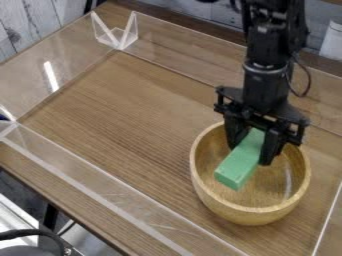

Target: Put the green block in the brown bowl

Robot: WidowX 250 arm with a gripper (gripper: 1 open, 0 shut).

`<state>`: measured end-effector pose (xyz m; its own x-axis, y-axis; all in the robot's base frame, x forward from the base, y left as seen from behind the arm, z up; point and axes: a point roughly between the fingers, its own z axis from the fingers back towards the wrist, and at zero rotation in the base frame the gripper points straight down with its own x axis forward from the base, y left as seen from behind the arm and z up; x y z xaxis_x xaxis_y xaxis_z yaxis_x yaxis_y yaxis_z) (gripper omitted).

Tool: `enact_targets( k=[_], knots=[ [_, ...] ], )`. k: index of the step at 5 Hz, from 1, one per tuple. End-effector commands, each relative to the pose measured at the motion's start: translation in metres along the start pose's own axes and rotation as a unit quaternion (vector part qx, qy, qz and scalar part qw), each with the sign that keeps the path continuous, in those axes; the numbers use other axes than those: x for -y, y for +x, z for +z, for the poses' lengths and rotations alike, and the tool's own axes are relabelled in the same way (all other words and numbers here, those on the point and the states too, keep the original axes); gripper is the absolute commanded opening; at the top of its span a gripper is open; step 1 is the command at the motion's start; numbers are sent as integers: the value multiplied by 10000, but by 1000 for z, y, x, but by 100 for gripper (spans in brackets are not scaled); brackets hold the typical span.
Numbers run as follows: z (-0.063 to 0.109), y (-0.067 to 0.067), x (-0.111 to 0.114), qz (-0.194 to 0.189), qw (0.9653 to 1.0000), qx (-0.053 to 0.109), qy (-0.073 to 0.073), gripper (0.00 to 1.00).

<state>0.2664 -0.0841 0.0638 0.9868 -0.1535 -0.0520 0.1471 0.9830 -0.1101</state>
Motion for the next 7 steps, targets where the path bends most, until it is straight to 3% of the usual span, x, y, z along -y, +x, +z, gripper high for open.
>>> enact_targets(
  k=[1,2,3,5,7],
  knots=[
    [5,3,4,-96,9999,139,-4,0],
    [2,3,5,-108,9999,103,-12,0],
    [6,2,6,-108,9999,79,-18,100],
    [39,0,11,-124,9994,319,-59,100],
    [48,-2,13,-136,9991,399,-79,100]
  ],
)
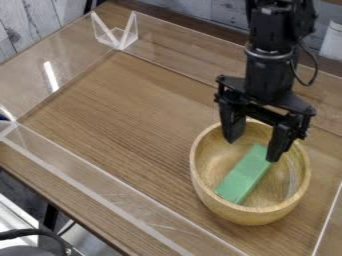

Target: Put the green block in the brown bowl

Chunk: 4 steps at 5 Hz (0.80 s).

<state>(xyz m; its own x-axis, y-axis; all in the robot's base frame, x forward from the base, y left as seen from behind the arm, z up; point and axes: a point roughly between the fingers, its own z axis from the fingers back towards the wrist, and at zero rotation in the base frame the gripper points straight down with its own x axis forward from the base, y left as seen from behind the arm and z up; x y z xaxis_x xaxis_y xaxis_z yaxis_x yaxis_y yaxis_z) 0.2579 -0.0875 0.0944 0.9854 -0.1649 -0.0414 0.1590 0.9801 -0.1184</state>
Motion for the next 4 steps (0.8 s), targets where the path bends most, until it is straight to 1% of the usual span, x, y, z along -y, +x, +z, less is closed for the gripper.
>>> enact_targets(
  k=[1,4],
  knots=[
    [25,7,6,-72,9992,400,-54,100],
    [28,7,8,-81,9991,419,-75,100]
  ],
)
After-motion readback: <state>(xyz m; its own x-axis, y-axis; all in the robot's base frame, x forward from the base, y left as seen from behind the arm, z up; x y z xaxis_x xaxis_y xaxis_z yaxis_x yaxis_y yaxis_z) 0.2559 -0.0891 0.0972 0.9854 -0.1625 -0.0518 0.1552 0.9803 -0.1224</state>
